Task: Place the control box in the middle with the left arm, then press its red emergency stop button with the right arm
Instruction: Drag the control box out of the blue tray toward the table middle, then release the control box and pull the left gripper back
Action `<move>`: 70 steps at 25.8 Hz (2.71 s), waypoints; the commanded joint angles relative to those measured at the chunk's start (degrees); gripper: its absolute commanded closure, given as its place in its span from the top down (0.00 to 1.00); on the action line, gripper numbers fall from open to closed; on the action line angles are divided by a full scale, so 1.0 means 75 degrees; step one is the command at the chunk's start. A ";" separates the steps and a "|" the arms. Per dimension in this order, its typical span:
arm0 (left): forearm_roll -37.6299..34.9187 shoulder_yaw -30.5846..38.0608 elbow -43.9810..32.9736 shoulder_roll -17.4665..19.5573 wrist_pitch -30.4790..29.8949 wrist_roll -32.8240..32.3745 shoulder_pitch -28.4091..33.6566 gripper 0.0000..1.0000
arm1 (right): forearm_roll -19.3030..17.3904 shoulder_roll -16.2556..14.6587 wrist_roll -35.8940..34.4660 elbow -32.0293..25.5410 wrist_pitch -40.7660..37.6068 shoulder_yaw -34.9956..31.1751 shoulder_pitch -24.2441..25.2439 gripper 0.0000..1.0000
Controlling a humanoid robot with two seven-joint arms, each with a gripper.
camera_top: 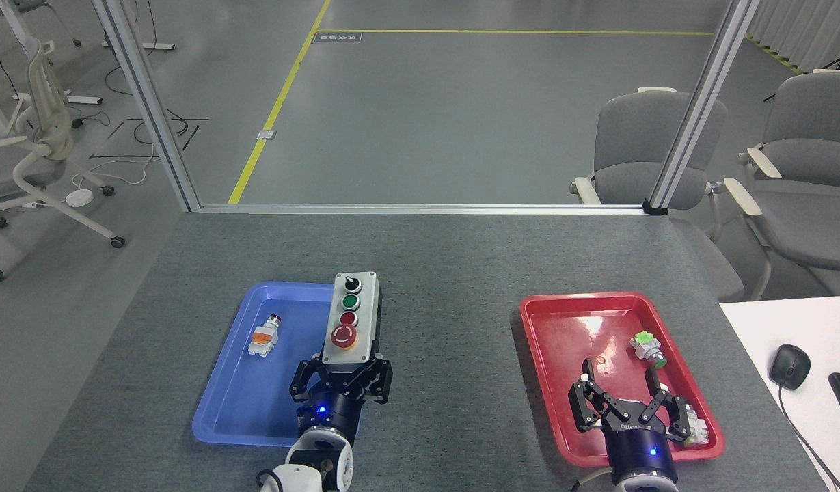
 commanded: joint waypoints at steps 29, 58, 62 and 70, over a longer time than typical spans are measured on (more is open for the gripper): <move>0.0736 -0.4319 0.0626 -0.0075 0.1149 0.0007 -0.0006 0.00 | 0.0017 0.0029 0.0041 0.0000 -0.0005 0.0010 0.0026 0.98; 0.0971 -0.4237 0.0755 -0.0040 0.1173 -0.0122 -0.0229 0.90 | -0.0042 0.0064 0.0029 -0.0047 0.0018 0.0115 0.0002 0.98; 0.0971 -0.4237 0.0626 -0.0040 0.1173 -0.0122 -0.0182 0.93 | -0.0042 0.0064 0.0041 -0.0129 0.0077 0.0268 -0.0010 0.98; 0.0959 -0.4248 -0.0100 0.0100 0.1009 -0.0145 0.0451 0.98 | -0.0018 0.0193 0.0064 -0.0199 0.0358 0.0443 -0.0021 0.98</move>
